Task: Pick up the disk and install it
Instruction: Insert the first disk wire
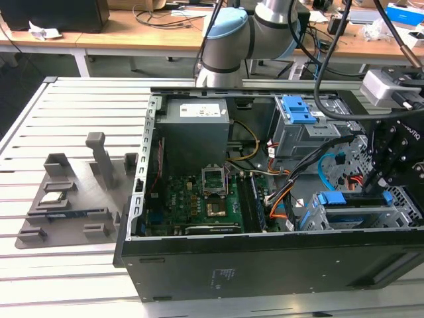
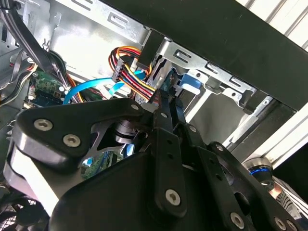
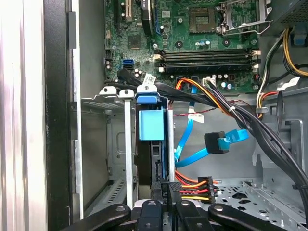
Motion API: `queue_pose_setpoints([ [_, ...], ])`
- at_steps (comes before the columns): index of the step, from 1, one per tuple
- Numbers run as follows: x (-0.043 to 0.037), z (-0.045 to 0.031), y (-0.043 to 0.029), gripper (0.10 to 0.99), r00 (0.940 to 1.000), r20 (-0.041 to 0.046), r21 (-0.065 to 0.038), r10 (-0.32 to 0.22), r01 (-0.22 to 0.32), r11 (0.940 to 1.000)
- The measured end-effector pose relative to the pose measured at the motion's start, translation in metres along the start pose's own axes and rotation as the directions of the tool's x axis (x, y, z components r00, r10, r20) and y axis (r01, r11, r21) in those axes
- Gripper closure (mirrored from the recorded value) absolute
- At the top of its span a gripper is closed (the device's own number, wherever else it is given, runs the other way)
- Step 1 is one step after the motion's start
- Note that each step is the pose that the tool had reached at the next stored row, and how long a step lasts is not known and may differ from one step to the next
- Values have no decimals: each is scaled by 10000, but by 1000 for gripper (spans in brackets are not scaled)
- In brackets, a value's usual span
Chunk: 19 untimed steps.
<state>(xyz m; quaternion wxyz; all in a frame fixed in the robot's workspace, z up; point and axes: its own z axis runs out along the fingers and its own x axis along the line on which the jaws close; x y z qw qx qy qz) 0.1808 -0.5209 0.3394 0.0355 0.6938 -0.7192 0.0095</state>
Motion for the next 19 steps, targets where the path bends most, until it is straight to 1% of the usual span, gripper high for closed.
queue_pose_setpoints([
  [7, 0, 1, 0, 918, 10000, 9, 0, 0, 0, 10000],
  [16, 5, -27, 1, 918, 10000, 7, 0, 6, -6, 10000],
  [19, 31, -25, 0, 918, 10000, 5, 0, 6, -6, 10000],
])
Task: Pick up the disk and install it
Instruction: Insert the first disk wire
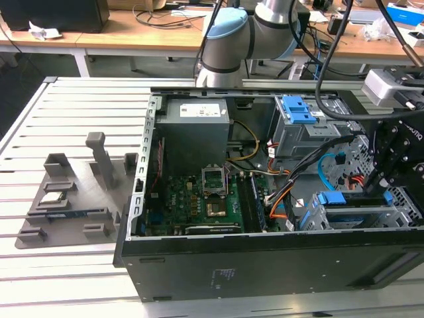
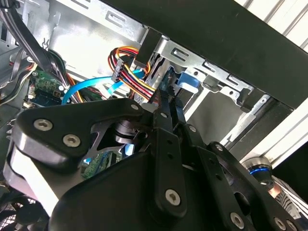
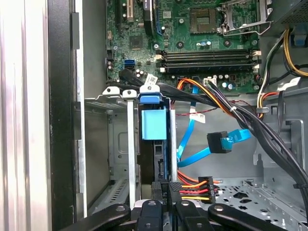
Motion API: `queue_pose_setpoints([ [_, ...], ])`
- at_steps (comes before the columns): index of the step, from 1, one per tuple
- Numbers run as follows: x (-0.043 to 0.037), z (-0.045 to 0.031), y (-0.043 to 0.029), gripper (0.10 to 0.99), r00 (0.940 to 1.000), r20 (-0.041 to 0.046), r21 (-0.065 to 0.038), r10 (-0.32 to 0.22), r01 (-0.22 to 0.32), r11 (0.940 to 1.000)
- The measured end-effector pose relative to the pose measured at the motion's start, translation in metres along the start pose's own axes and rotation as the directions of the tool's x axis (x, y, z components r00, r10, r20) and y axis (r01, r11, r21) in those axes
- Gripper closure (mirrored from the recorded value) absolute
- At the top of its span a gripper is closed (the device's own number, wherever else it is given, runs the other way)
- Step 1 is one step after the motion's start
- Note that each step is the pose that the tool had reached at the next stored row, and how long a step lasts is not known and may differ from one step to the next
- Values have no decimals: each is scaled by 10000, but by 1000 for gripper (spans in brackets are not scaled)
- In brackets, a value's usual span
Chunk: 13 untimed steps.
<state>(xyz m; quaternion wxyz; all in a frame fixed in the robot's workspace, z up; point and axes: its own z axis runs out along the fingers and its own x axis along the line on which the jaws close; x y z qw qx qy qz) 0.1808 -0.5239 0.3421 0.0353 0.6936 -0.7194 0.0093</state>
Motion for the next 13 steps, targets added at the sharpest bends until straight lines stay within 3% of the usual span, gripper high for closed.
queue_pose_setpoints([
  [13, -56, 10, 1, 918, 10000, 8, 0, -1, 1, 10000],
])
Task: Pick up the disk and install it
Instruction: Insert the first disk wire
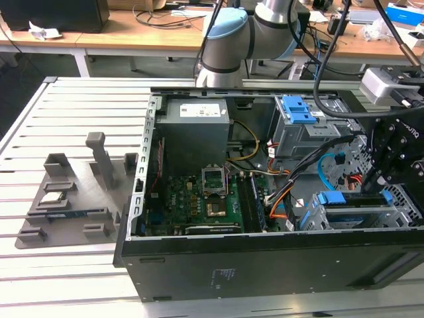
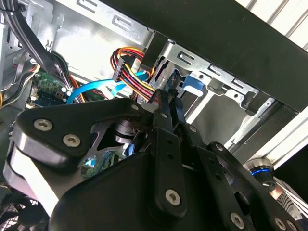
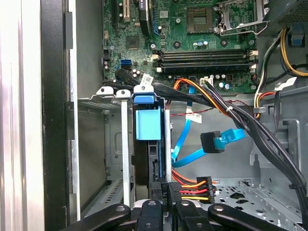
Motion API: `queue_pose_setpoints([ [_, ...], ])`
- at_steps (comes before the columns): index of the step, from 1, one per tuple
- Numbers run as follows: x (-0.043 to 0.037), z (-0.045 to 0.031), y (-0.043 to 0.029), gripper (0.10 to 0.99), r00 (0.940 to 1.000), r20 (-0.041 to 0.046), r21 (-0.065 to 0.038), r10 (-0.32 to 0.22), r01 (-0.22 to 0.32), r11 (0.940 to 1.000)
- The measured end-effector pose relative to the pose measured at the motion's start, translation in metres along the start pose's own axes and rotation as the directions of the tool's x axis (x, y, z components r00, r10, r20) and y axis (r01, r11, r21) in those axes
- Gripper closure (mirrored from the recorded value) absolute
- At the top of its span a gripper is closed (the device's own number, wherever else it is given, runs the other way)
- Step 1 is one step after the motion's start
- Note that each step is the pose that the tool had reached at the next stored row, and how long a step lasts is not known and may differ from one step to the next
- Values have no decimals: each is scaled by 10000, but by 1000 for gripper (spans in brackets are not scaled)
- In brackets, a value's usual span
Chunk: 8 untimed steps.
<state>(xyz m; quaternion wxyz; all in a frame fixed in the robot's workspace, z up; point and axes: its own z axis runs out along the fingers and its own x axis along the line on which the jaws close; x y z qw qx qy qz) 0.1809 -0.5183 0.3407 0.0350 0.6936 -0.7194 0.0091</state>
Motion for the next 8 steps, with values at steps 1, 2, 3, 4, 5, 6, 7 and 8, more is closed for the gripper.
queue_pose_setpoints([
  [1, 4, 0, -1, 918, 10000, 0, 0, -1, 1, 10000],
  [2, 11, 0, -1, 918, 10000, -1, 0, -1, 1, 10000],
  [3, 19, 1, -1, 918, 10000, 0, 0, -1, 1, 10000],
  [4, 24, 2, -1, 918, 10000, 1, 0, -1, 1, 10000],
  [5, 26, -8, 0, 918, 10000, 0, 0, 0, 0, 10000],
  [6, 27, -11, 0, 918, 10000, 1, 0, 1, -1, 10000],
  [7, 32, -12, -1, 918, 10000, -1, 0, 0, 0, 10000],
  [8, 39, -12, -1, 918, 10000, -1, 0, 0, 0, 10000],
])
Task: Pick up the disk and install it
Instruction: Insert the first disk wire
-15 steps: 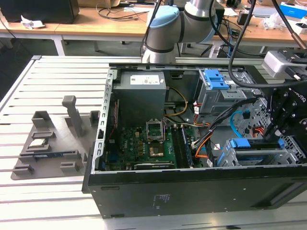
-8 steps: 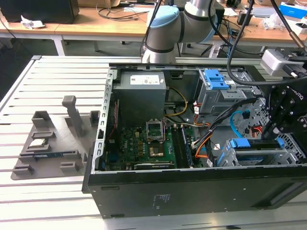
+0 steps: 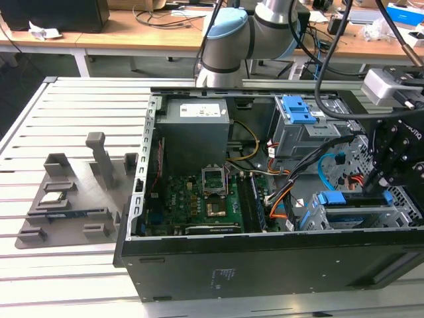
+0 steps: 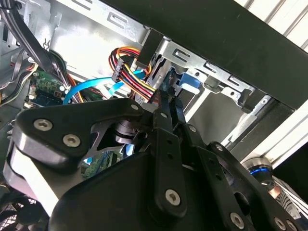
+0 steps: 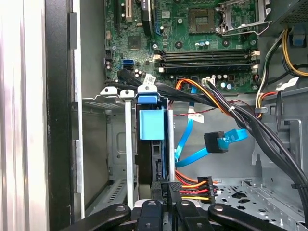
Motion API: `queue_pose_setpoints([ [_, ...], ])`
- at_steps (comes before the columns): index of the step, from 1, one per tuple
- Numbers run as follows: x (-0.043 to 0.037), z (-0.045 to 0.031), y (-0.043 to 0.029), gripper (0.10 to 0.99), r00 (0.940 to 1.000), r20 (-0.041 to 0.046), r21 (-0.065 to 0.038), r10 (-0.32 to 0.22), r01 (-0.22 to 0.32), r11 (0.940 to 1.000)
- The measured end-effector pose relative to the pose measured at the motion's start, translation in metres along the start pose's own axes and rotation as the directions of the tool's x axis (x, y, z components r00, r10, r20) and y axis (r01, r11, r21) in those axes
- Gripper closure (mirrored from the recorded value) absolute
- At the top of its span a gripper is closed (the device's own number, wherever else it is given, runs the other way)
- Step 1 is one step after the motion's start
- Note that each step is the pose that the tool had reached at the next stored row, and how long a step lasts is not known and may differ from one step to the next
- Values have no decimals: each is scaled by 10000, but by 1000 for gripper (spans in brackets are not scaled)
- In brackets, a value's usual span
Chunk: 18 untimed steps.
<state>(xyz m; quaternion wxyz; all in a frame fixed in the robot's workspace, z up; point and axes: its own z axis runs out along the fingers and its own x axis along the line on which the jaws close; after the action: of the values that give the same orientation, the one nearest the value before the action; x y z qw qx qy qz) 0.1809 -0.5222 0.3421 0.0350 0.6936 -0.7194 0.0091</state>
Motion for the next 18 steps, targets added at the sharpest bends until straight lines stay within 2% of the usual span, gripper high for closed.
queue_pose_setpoints([
  [3, 23, 3, -1, 918, 10000, 1, -1, 0, 0, 10000],
  [13, 4, 8, 0, 918, 10000, 4, -1, 1, -1, 10000],
  [18, 17, 54, -2, 918, 10000, 1, 0, 1, -1, 10000],
])
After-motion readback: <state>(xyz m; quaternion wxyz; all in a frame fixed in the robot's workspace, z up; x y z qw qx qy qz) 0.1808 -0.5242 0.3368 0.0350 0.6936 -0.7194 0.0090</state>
